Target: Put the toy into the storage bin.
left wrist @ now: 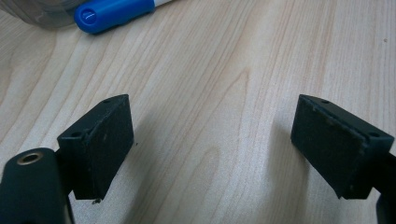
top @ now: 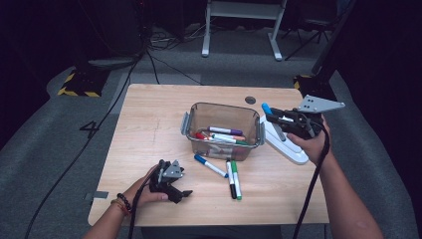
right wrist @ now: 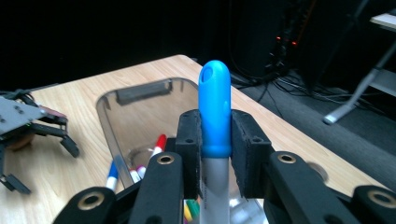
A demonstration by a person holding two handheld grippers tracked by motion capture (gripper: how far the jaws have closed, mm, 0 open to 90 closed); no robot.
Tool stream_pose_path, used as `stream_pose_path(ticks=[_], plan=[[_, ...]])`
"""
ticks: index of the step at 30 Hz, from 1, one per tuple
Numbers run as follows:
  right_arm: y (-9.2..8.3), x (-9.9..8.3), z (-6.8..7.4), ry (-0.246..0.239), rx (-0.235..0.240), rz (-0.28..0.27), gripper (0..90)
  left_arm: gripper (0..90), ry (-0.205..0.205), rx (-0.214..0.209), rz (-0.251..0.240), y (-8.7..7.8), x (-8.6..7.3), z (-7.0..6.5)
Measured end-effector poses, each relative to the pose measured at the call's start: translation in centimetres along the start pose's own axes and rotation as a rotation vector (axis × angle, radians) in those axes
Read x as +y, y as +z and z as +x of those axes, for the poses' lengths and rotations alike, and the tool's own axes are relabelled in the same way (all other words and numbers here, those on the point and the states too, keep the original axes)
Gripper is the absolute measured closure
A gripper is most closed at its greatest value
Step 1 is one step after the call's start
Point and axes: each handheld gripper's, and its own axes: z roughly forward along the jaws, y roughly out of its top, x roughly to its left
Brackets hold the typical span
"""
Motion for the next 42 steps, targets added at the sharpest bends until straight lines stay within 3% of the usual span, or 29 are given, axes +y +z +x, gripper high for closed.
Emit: stream_pose_path(ticks=[13, 25, 30, 36, 37, 42], plan=[[4.9, 3.3, 1.7, -0.066, 0.083, 0.056, 74.8, 13.5, -0.001, 0.0, 0.001, 0.0, 0.0, 0.0], [10.5, 2.7, 2.5, -0.066, 0.177, 0.154, 74.8, 13.6, 0.0, 0.0, 0.0, 0.0, 0.0, 0.0], [13.0, 1.6, 2.6, -0.07, 0.206, 0.238, 74.8, 13.6, 0.0, 0.0, 0.0, 0.0, 0.0, 0.0], [14.7, 0.3, 2.9, -0.089, 0.229, 0.352, 74.8, 13.6, 0.0, 0.0, 0.0, 0.0, 0.0, 0.0], [14.7, 0.3, 2.9, -0.089, 0.229, 0.352, 74.8, 13.6, 0.0, 0.0, 0.0, 0.0, 0.0, 0.0], [16.0, -0.5, 3.2, -0.113, 0.275, 0.49, 74.8, 13.5, 0.0, 0.0, 0.0, 0.0, 0.0, 0.0]])
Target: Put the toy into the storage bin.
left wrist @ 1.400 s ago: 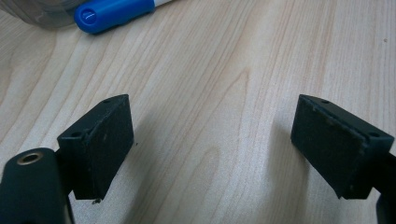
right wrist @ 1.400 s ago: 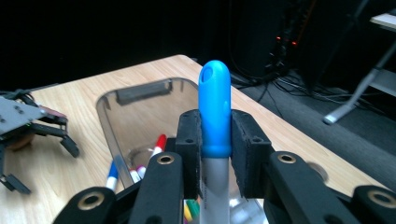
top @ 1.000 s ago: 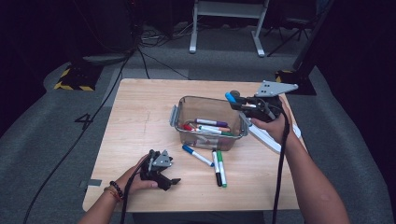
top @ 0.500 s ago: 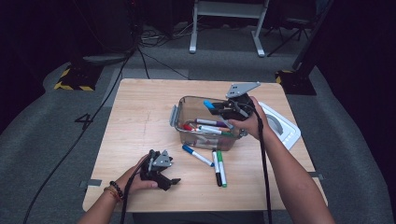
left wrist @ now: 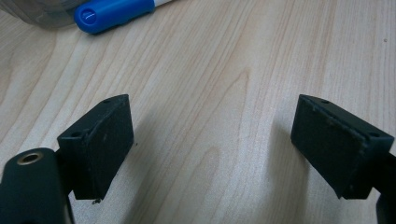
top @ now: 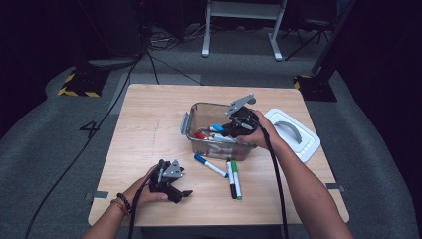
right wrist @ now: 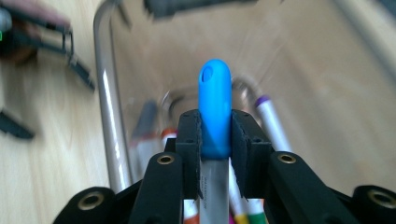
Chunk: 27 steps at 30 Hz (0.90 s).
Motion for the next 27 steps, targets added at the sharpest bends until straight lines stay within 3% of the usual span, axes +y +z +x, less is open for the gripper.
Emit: stream_pose_path(ticks=[6, 14, 18, 21, 27], plan=[[1.6, 0.3, 0.5, -0.019, 0.024, 0.129, 74.6, 13.6, 0.0, 0.0, 0.0, 0.0, 0.0, 0.0], [2.8, 0.9, 0.7, -0.032, 0.026, 0.232, 73.3, 13.5, 0.0, 0.0, 0.0, 0.0, 0.0, 0.0], [2.8, 1.0, 0.6, -0.023, 0.008, 0.222, 66.0, 13.6, 0.0, 0.0, 0.0, 0.0, 0.0, 0.0], [2.2, 1.0, 0.4, -0.008, -0.022, 0.178, 60.6, 13.6, 0.0, 0.0, 0.0, 0.0, 0.0, 0.0], [0.3, 0.3, 0.7, 0.036, -0.079, 0.012, 47.1, 13.5, -0.001, 0.0, 0.002, 0.0, 0.0, 0.0]])
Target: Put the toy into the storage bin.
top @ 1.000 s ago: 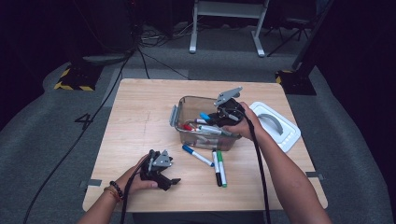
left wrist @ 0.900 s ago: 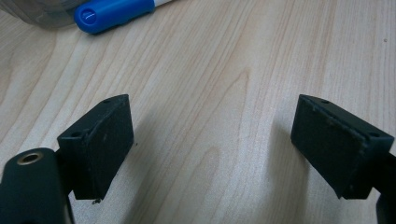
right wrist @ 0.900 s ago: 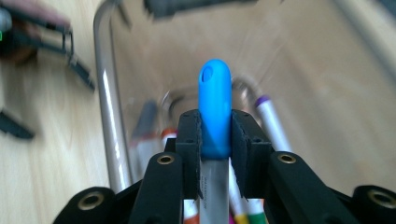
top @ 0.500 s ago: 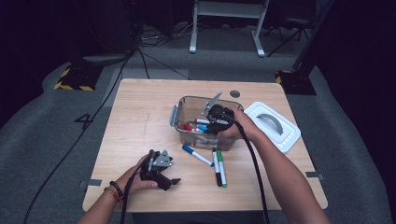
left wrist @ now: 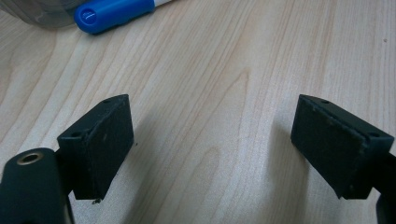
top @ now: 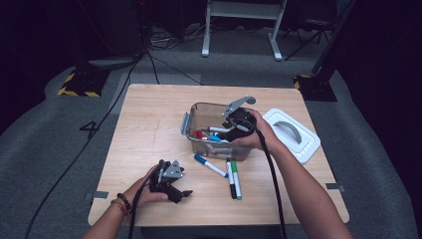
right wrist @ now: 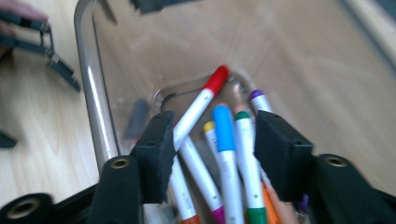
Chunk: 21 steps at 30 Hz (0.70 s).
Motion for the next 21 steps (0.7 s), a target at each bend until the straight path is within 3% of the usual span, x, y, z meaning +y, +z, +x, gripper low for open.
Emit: stream_pose_path(ticks=[3, 4, 6, 8, 16, 20, 21], plan=[[-0.8, -0.3, 0.2, 0.019, -0.037, -0.043, 42.8, 13.6, -0.001, 0.0, -0.001, 0.0, 0.0, 0.0], [-1.9, -0.7, 0.2, 0.047, -0.061, -0.102, 43.5, 13.5, 0.0, 0.0, -0.001, 0.0, 0.0, 0.0], [-2.3, -0.9, 0.2, 0.053, -0.071, -0.125, 45.6, 13.6, 0.0, 0.0, -0.002, 0.0, 0.0, 0.0], [-4.2, -1.8, 0.3, 0.064, -0.109, -0.201, 44.5, 13.5, 0.001, 0.0, -0.002, 0.0, 0.0, 0.0], [-7.8, -4.7, 1.3, 0.061, -0.211, -0.252, 35.8, 13.6, 0.002, 0.0, -0.001, 0.0, 0.0, 0.0], [-9.1, -5.9, 1.7, 0.067, -0.218, -0.279, 32.8, 13.5, 0.002, 0.0, -0.001, 0.0, 0.0, 0.0], [-10.0, -6.9, 2.2, 0.066, -0.231, -0.305, 31.0, 13.6, 0.001, 0.0, -0.002, 0.0, 0.0, 0.0]])
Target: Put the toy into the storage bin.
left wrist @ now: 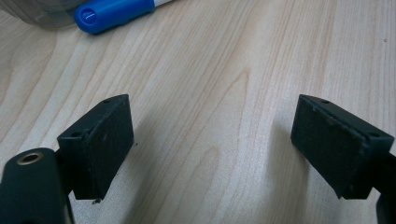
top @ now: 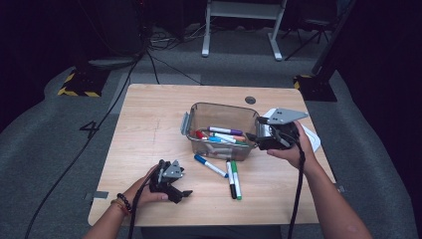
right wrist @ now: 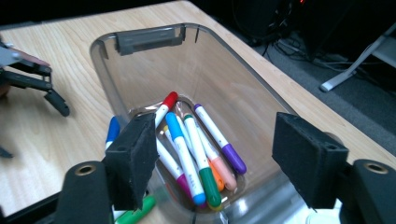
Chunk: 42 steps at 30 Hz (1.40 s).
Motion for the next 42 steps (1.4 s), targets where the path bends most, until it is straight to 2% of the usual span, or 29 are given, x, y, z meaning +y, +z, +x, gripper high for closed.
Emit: stream_pose_path(ticks=[3, 6, 7, 10, 11, 14, 15, 16, 18, 22, 23, 25, 29, 30, 32, 34, 35, 38, 39, 42], plan=[[-1.3, -0.9, 0.2, 0.005, -0.02, -0.025, 30.1, 13.6, 0.0, 0.0, 0.0, 0.0, 0.0, 0.0], [-2.3, -1.8, 0.3, 0.033, -0.03, -0.054, 29.4, 13.5, 0.0, 0.0, 0.0, 0.0, 0.0, 0.0], [-3.1, -2.9, 0.4, 0.057, -0.037, -0.077, 28.8, 13.5, 0.0, 0.0, 0.0, 0.0, 0.0, 0.0], [-3.5, -3.9, 0.6, 0.072, -0.041, -0.089, 28.8, 13.5, 0.001, 0.0, 0.001, 0.0, 0.0, 0.0], [-3.7, -5.2, 0.8, 0.087, -0.045, -0.088, 28.4, 13.5, 0.0, 0.0, 0.0, 0.0, 0.0, 0.0], [-3.7, -6.7, 1.0, 0.101, -0.057, -0.073, 28.1, 13.5, 0.001, 0.0, 0.0, 0.0, 0.0, 0.0], [-3.7, -6.7, 1.0, 0.101, -0.057, -0.073, 28.1, 13.5, 0.001, 0.0, 0.0, 0.0, 0.0, 0.0], [-3.6, -7.8, 1.2, 0.12, -0.055, -0.058, 28.1, 13.5, 0.001, 0.0, 0.0, 0.0, 0.0, 0.0], [-3.4, -8.5, 1.3, 0.123, -0.062, -0.04, 28.1, 13.5, 0.0, 0.0, 0.0, 0.0, 0.0, 0.0], [-3.1, -9.9, 1.6, 0.156, -0.039, -0.027, 27.7, 13.5, 0.001, 0.0, 0.0, 0.0, 0.0, 0.0], [-2.5, -10.9, 2.0, 0.166, -0.031, -0.008, 27.7, 13.5, 0.0, 0.0, 0.0, 0.0, 0.0, 0.0], [-1.8, -11.6, 2.3, 0.18, -0.013, 0.015, 27.7, 13.5, 0.0, 0.0, 0.0, 0.0, 0.0, 0.0], [0.3, -12.6, 3.4, 0.177, 0.025, 0.074, 27.6, 13.5, 0.001, 0.0, 0.001, 0.0, 0.0, 0.0], [0.3, -12.6, 3.4, 0.177, 0.025, 0.074, 27.6, 13.5, 0.001, 0.0, 0.001, 0.0, 0.0, 0.0], [2.4, -12.8, 4.6, 0.15, 0.054, 0.118, 28.3, 13.5, 0.0, 0.0, 0.0, 0.0, 0.0, 0.0], [3.5, -12.7, 5.1, 0.133, 0.063, 0.132, 28.7, 13.5, 0.0, 0.0, 0.0, 0.0, 0.0, 0.0], [3.5, -12.7, 5.1, 0.133, 0.063, 0.132, 28.7, 13.5, 0.0, 0.0, 0.0, 0.0, 0.0, 0.0], [5.2, -12.1, 5.9, 0.114, 0.072, 0.131, 29.8, 13.5, -0.002, 0.0, -0.001, 0.0, 0.0, 0.0], [5.9, -11.8, 6.2, 0.124, 0.084, 0.129, 29.8, 13.5, -0.001, 0.0, -0.001, 0.0, 0.0, 0.0], [6.7, -11.5, 6.7, 0.114, 0.086, 0.136, 29.9, 13.5, -0.001, 0.0, -0.001, 0.0, 0.0, 0.0]])
